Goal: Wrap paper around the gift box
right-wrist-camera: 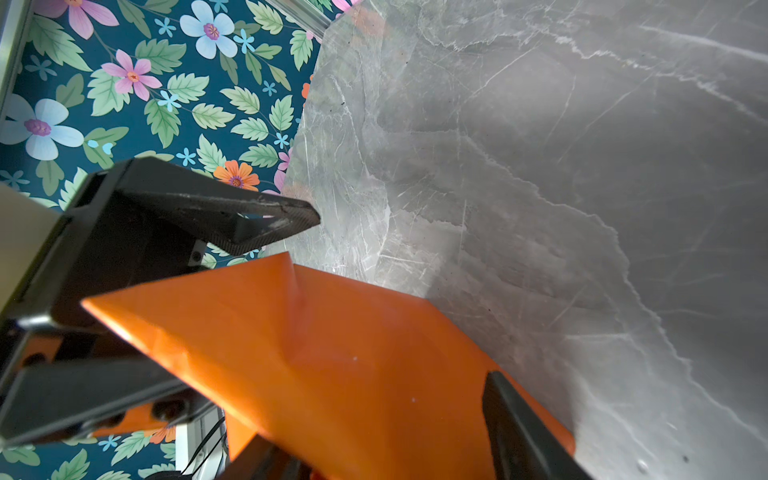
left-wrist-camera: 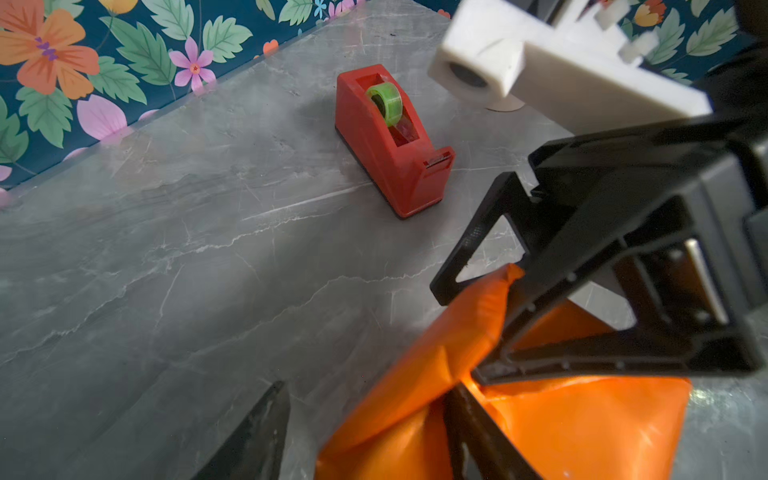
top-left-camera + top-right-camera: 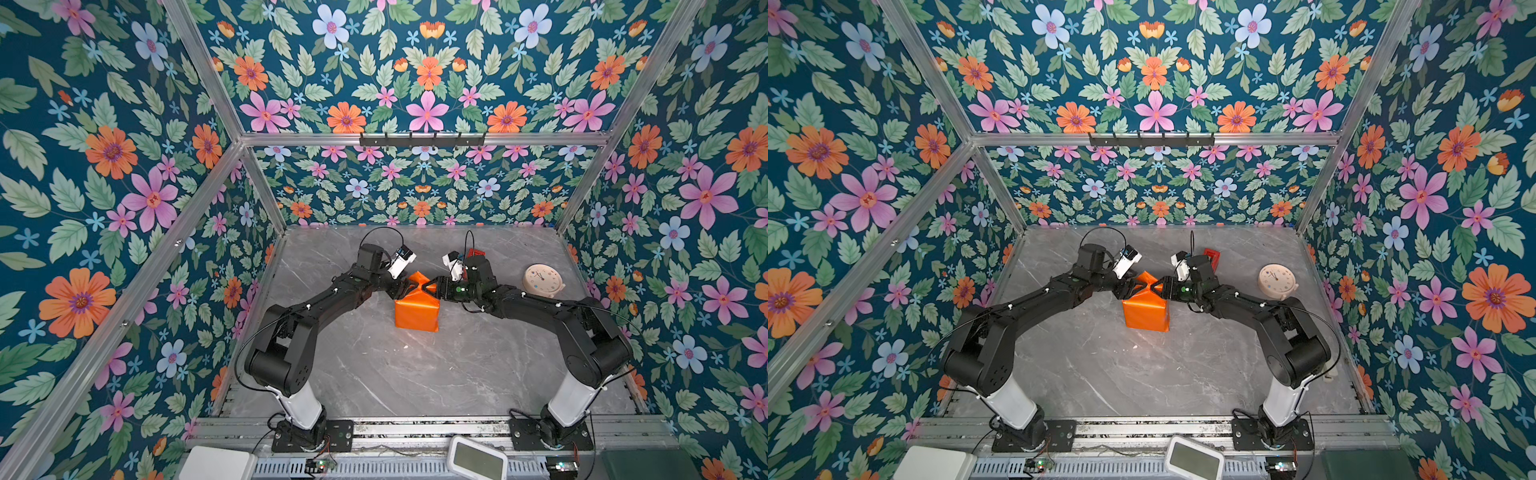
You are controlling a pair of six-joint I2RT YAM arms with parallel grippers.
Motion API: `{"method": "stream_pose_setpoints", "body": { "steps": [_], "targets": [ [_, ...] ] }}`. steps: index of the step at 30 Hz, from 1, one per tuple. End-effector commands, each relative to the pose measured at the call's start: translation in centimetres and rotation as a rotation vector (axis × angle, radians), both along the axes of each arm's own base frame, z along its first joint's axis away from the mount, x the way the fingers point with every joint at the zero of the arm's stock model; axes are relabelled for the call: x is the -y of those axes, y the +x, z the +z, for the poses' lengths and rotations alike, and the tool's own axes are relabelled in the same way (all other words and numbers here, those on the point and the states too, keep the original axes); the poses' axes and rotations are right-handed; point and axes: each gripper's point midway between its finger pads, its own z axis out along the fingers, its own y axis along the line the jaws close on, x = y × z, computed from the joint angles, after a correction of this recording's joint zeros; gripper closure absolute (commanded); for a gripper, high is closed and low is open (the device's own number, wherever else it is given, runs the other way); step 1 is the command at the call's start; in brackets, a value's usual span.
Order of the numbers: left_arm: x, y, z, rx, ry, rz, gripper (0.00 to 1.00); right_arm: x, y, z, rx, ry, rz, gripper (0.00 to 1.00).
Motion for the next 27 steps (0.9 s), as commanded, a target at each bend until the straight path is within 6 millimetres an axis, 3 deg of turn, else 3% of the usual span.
{"method": "stream_pose_setpoints", "body": {
  "steps": [1,9,27],
  "targets": [
    [0.2,-0.4,-0.3,-0.009,0.019,-0.059,0.41,0.6,-1.0,-1.7,-0.064,-0.052,0.004,0.38],
    [0.7,-0.7,-0.2,-0.024,0.001,-0.128,0.45,0.5,-0.9,-1.7,-0.061,-0.053,0.005,0.38],
    [1.8,-1.0,0.9,0.012,-0.027,-0.224,0.73,0.4,-0.8,-1.7,-0.062,-0.057,0.007,0.39]
  ]
}}
